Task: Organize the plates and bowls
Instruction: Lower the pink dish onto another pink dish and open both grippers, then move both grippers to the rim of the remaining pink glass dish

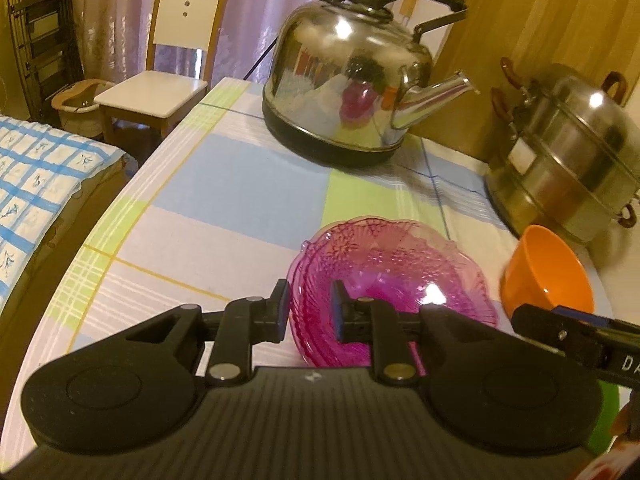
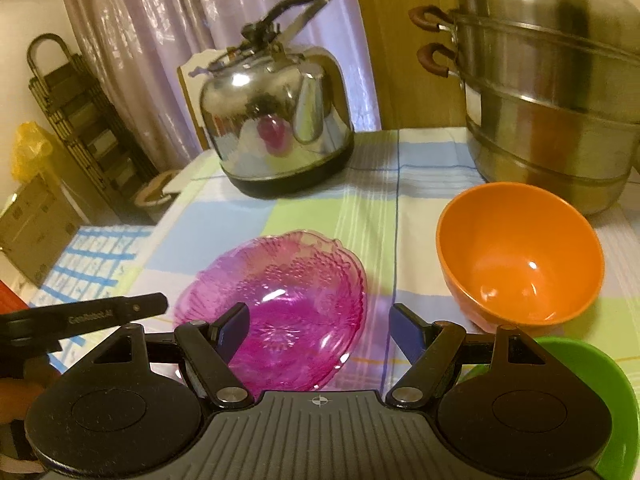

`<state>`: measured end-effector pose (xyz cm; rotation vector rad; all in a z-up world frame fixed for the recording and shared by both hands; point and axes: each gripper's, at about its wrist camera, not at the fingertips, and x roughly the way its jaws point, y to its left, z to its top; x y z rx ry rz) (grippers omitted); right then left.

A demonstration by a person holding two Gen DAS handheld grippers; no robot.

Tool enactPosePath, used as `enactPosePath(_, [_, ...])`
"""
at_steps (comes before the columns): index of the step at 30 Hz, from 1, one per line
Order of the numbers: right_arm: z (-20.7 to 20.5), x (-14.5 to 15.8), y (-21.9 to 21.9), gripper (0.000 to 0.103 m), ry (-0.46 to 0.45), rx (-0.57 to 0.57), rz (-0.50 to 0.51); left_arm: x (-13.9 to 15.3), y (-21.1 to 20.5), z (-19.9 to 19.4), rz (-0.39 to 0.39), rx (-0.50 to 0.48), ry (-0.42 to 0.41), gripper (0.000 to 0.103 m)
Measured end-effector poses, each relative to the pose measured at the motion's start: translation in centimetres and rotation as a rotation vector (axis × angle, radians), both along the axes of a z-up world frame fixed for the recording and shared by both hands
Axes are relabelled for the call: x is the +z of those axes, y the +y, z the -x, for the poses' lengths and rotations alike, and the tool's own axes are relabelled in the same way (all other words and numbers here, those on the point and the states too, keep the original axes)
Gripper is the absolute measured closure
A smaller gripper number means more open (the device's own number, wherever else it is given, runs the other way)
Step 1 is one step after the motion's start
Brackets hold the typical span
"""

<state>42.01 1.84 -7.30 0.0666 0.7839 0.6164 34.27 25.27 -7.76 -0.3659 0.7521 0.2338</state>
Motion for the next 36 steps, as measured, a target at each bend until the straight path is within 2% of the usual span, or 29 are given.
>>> enactPosePath(5, [2.1, 1.4, -0.6, 0.027, -0.039, -0.002, -0.012, 1.1, -0.9, 2.1, -0.002, -0.019, -0.02, 0.081])
enactPosePath(8, [3.7, 1.7, -1.6, 0.027, -0.041, -0.005, -0.028, 1.7, -1.4, 3.4, -0.019, -0.03, -0.031, 0.077])
enactPosePath(13, [6.5, 2.3, -3.4, 0.027, -0.038, -0.017, -0.041, 2.2, -2.1, 6.0, -0.021, -0.038, -0.033, 0.076])
enactPosePath(17, [8.7, 2.3, -5.3, 0.027, -0.024, -0.047, -0.063, 2.7, -3.1, 8.7, -0.021, -0.044, -0.044, 0.068])
enactPosePath(20, [10.5, 2.2, -6.5, 0.027, -0.008, -0.068, -0.084, 2.6, -3.9, 10.6, -0.016, -0.05, -0.038, 0.065])
enactPosePath(24, [12.9, 1.9, -7.7, 0.027, -0.004, -0.078, -0.09, 2.2, -5.3, 13.4, -0.019, -0.065, -0.036, 0.055])
enactPosePath(29, [16.2, 1.5, -8.5, 0.027, -0.042, -0.085, -0.063, 0.9, -7.0, 15.7, 0.0, -0.073, -0.007, 0.055])
enactPosePath(36, [20.2, 0.5, -9.6, 0.027, -0.066, -0.098, -0.053, 0.1, -9.6, 17.7, -0.049, -0.105, -0.003, 0.054])
